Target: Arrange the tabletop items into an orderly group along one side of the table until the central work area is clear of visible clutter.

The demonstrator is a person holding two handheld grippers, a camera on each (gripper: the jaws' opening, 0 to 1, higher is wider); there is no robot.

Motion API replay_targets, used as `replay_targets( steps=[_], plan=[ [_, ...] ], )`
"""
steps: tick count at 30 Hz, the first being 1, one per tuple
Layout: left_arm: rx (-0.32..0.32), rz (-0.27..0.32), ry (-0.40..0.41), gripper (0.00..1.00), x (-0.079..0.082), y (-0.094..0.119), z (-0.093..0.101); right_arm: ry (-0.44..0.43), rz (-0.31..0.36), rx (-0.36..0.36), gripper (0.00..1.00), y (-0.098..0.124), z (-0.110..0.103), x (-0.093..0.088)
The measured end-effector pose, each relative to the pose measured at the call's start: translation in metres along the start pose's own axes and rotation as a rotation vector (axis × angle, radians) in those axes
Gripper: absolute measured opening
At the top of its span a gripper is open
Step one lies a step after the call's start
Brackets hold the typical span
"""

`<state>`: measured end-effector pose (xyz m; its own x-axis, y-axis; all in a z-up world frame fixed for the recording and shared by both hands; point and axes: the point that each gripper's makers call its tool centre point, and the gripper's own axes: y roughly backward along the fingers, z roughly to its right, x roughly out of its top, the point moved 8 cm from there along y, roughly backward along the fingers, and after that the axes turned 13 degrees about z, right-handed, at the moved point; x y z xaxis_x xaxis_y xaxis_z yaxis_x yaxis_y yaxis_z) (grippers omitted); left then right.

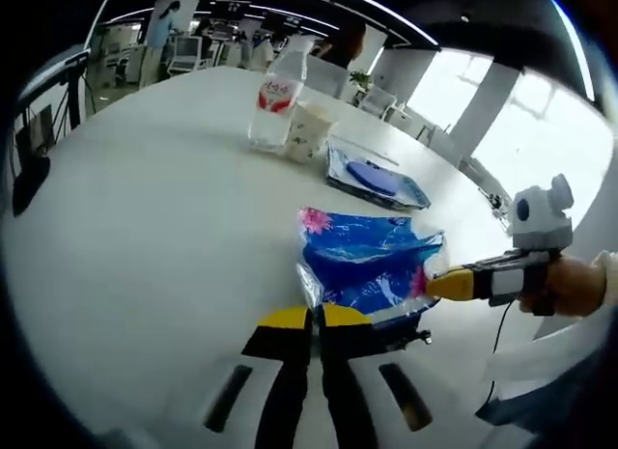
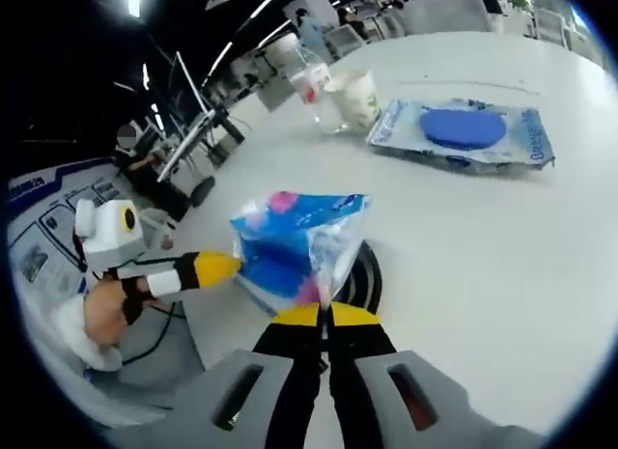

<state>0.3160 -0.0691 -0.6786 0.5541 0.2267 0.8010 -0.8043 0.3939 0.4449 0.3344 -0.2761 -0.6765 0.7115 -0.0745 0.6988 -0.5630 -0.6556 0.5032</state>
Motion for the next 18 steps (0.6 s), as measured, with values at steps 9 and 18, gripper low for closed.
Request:
replay_targets(
  steps=[9, 18],
  plan=[
    [-0.066, 0.009, -0.063, 0.00, 0.014, -0.011, 0.024, -0.086, 0.056, -0.009, 0.00, 0.022, 0.013, 0.011],
    [-0.168, 0.001, -0.107, 0.00, 0.024, -0.031, 0.062, -0.162, 0.125, -0.055, 0.00, 0.055, 0.040, 0.023]
  ],
)
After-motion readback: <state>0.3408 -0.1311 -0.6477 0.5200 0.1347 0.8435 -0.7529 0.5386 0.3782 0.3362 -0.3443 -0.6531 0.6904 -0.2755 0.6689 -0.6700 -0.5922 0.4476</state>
